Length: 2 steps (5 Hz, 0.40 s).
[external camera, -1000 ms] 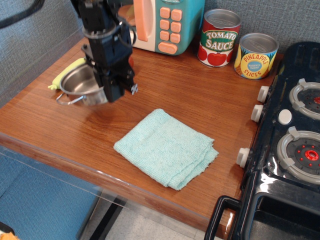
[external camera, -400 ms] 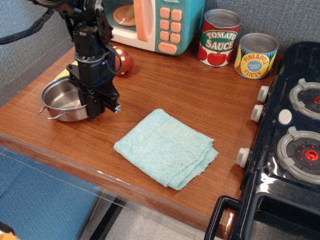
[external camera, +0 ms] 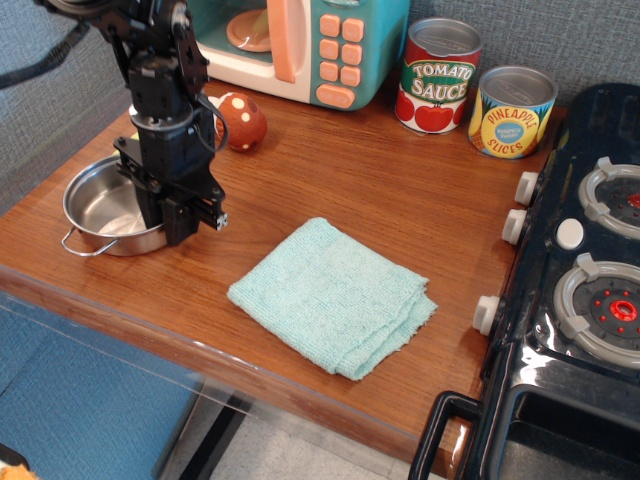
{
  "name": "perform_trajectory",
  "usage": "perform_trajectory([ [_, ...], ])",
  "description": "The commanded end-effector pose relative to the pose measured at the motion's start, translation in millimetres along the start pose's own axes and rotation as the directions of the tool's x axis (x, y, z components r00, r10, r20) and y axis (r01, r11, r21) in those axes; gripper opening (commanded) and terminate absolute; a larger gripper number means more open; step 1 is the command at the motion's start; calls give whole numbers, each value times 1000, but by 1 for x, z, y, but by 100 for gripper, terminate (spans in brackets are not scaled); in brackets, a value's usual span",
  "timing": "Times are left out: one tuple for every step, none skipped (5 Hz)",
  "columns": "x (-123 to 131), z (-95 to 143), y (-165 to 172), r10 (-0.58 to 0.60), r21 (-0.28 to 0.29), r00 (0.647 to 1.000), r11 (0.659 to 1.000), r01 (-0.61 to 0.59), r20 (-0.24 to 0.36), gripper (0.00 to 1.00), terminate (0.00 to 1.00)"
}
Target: Move the pot to the left of the blue cloth
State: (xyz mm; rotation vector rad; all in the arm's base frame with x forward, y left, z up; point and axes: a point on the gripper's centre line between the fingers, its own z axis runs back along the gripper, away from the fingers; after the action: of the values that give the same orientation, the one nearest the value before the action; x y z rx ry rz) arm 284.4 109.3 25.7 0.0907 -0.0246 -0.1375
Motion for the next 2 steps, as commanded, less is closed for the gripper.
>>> perform_trajectory([
  [11,57,3,89,14,988,996,-92,129,100,0],
  [14,65,4,145,-45,980,989,-140,139,100,0],
])
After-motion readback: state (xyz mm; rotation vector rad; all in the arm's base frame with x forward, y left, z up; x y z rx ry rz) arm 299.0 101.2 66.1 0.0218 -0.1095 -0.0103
